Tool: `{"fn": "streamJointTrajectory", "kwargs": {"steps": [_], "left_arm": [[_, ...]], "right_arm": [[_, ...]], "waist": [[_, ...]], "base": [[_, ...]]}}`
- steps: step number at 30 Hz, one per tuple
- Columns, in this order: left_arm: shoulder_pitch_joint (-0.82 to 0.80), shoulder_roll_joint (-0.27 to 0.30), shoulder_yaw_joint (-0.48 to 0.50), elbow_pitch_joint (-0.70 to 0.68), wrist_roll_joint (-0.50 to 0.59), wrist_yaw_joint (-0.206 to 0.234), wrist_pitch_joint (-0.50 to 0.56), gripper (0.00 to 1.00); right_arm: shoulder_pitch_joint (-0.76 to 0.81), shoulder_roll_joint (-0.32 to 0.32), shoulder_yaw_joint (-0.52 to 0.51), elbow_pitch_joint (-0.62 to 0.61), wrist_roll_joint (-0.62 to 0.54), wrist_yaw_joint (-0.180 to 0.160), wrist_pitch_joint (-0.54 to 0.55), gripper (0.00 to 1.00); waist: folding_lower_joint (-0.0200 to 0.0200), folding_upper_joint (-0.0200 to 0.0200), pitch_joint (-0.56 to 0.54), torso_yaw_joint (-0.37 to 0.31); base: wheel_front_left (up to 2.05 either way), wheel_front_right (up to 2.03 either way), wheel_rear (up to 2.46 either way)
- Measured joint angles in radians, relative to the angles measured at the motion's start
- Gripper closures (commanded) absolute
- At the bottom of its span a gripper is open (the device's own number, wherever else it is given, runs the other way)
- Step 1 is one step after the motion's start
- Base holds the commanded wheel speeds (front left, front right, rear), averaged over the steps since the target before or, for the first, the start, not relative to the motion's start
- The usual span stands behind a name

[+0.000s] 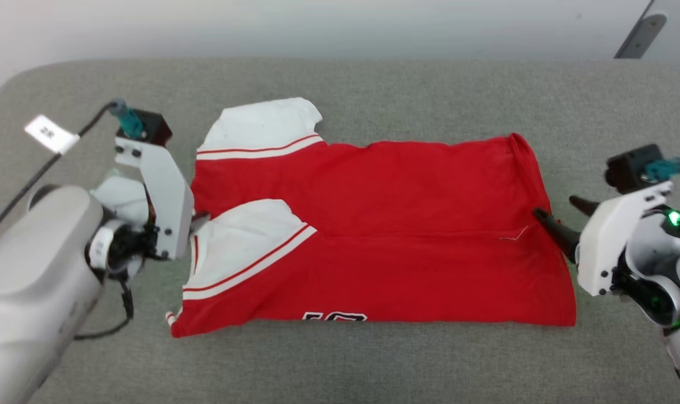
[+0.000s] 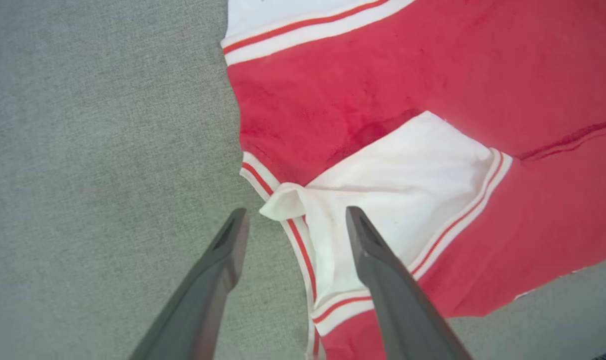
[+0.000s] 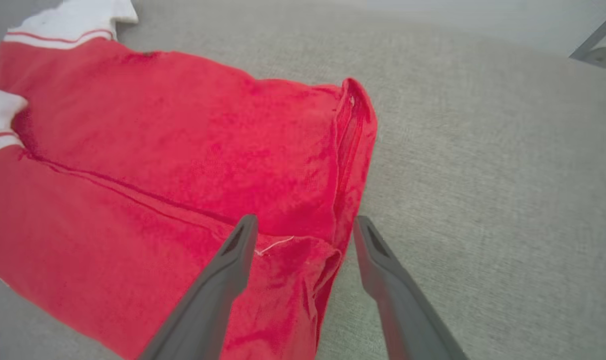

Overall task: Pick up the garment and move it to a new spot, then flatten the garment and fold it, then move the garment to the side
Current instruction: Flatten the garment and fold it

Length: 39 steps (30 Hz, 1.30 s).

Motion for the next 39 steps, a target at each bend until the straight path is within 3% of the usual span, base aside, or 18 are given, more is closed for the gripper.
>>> {"fn": "streamJointTrajectory", "kwargs": {"steps": [9,16,23,32,33,34,35,39], "left_arm": [[0.139,0.087,-0.005,-0.257,-0.065,0.116,0.103,0.0],[0.212,0.133,-0.014,-0.324,-0.102,0.198,0.168,0.0],[0.261,0.132,-0.011,-0.255,-0.133,0.215,0.166,0.0],[0.273,0.09,0.009,-0.099,-0.169,0.17,0.127,0.0],[0.272,0.084,0.009,-0.084,-0.171,0.161,0.127,0.13],[0.271,0.079,0.011,-0.071,-0.176,0.154,0.127,0.67],[0.27,0.071,0.014,-0.059,-0.184,0.145,0.126,1.0],[0.26,0.059,0.017,-0.019,-0.192,0.113,0.122,1.0]], "right_arm": [[0.169,0.081,-0.196,-0.155,-0.179,0.0,-0.287,0.0],[0.277,0.178,-0.306,-0.279,-0.3,0.0,-0.428,0.0],[0.356,0.251,-0.365,-0.37,-0.348,0.0,-0.446,0.0],[0.4,0.302,-0.4,-0.423,-0.361,0.0,-0.422,0.0],[0.402,0.304,-0.4,-0.427,-0.361,0.0,-0.417,0.0],[0.407,0.306,-0.4,-0.429,-0.358,0.0,-0.41,0.0],[0.415,0.308,-0.401,-0.431,-0.356,0.0,-0.406,0.0],[0.438,0.314,-0.397,-0.43,-0.327,0.0,-0.333,0.0]], "waist": [[0.0,0.0,-0.037,0.013],[0.0,0.0,-0.04,-0.013],[0.0,0.0,-0.026,-0.049],[0.0,0.0,0.008,-0.079],[0.0,0.0,0.01,-0.082],[0.0,0.0,0.011,-0.083],[0.0,0.0,0.013,-0.084],[0.0,0.0001,0.013,-0.08]], "base": [[0.0,0.0,0.0],[0.0,0.0,0.0],[0.0,0.0,0.0],[0.0,0.0,0.0],[0.0,0.0,0.0],[0.0,0.0,0.0],[0.0,0.0,0.0],[0.0,0.0,0.0]]}}
